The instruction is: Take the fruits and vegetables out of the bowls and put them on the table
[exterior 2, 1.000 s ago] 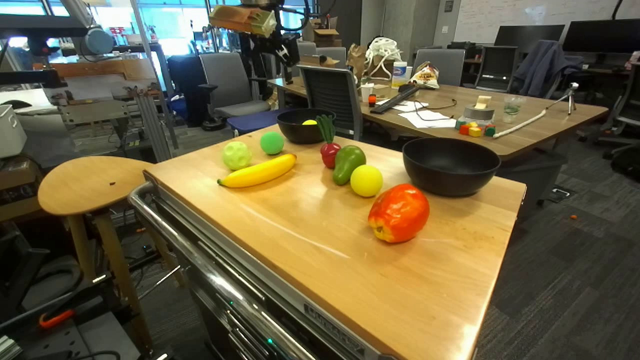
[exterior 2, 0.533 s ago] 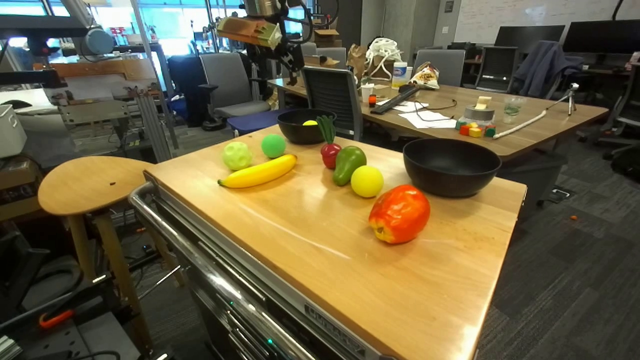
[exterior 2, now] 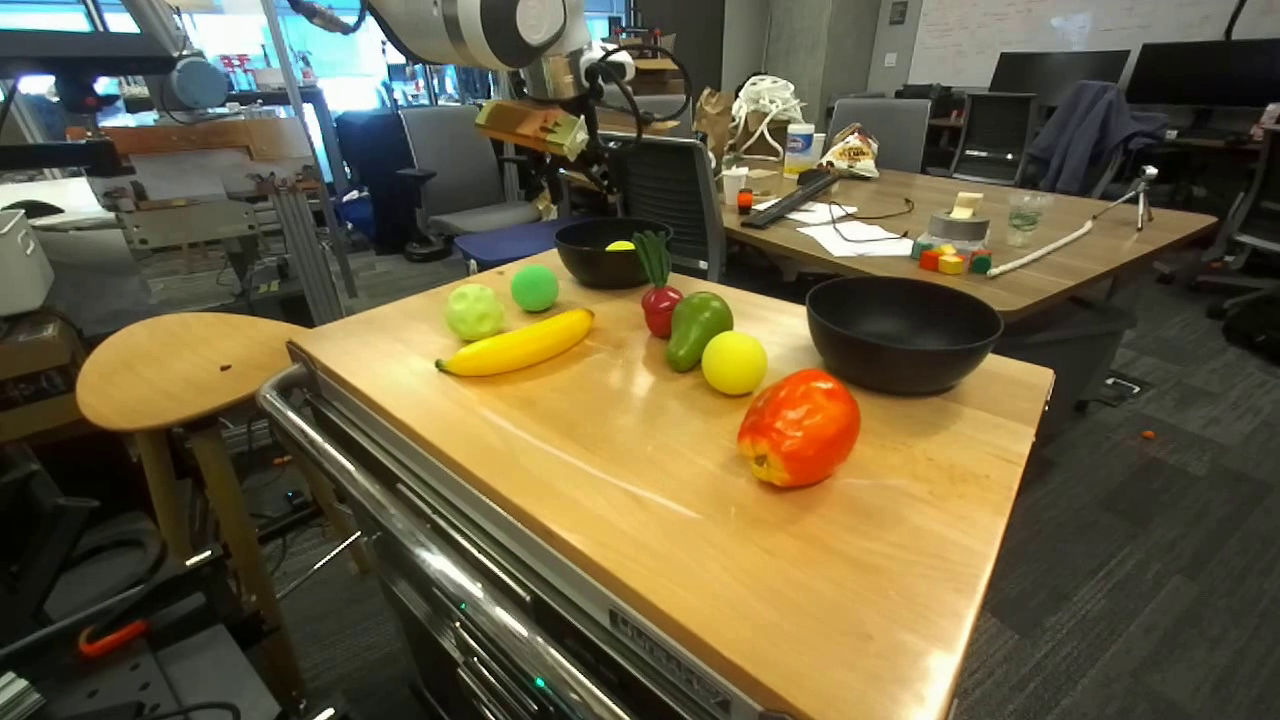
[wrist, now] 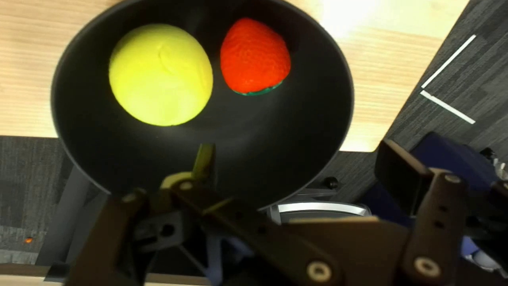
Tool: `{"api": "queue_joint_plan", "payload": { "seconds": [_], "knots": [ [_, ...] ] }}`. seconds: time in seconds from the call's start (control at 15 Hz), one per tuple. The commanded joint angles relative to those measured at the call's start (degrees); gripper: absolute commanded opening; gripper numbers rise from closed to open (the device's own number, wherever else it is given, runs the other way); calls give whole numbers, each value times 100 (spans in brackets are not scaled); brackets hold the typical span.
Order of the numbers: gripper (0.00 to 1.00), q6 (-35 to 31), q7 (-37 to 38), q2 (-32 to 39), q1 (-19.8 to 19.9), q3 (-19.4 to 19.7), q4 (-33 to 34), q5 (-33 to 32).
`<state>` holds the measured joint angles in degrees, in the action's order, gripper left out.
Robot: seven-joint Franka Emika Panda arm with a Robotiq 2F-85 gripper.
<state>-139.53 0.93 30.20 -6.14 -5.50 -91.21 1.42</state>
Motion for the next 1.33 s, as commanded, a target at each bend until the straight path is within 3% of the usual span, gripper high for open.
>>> {"api": "queue_joint_plan", "payload": {
  "seconds": [0.0, 0.6, 1.27],
  "knots": [
    [100, 274, 337, 466, -157, 214, 709, -185],
    [100, 652, 810, 1254, -291, 647, 1388, -603],
    [100, 2430, 808, 1360, -610, 644, 2020, -965]
  ]
}}
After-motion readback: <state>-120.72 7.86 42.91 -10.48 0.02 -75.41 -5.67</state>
